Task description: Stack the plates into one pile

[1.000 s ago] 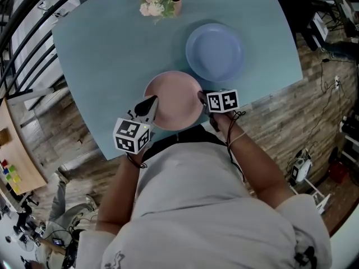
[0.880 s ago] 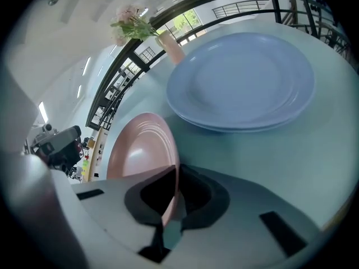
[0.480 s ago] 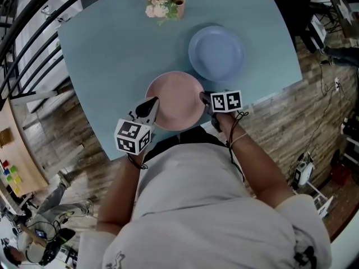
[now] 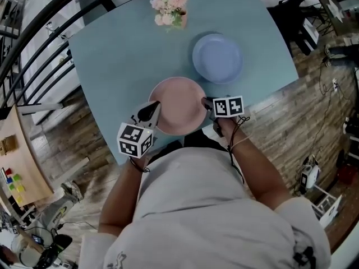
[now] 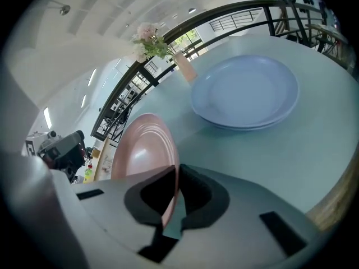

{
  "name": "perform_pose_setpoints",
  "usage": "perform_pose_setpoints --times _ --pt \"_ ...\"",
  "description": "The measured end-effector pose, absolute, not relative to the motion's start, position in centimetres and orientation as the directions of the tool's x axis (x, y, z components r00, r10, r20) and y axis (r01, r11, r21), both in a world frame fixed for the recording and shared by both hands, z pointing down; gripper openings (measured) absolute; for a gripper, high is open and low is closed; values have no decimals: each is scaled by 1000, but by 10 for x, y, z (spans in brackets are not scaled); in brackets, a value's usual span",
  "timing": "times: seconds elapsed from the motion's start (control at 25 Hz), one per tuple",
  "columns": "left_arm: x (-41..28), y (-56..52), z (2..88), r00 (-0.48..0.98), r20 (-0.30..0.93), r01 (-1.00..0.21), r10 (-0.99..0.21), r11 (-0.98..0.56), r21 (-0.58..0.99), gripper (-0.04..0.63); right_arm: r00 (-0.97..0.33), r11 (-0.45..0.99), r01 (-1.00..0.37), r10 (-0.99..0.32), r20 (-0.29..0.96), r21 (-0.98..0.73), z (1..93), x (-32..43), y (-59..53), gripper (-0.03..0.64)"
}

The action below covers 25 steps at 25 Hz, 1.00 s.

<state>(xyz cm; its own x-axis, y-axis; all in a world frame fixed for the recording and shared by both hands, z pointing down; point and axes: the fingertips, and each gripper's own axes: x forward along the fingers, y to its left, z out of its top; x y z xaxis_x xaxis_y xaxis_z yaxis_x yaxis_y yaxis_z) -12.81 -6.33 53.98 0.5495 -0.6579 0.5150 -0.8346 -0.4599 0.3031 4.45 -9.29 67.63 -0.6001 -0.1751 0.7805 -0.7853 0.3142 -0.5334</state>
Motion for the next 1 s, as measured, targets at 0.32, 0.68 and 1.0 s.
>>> perform_pose_setpoints --times 0.32,0.68,1.0 --pt "-140 -38 531 581 484 -813 -654 -502 296 5 -597 307 -793 -216 772 -527 666 30 -66 21" --pt "-149 -33 510 613 450 -786 -650 -559 263 5 -570 272 -820 -300 765 -505 644 41 -58 21" --pt "-142 -38 508 653 431 -751 -623 -604 266 5 -545 220 -838 -354 760 -499 630 62 -54 21"
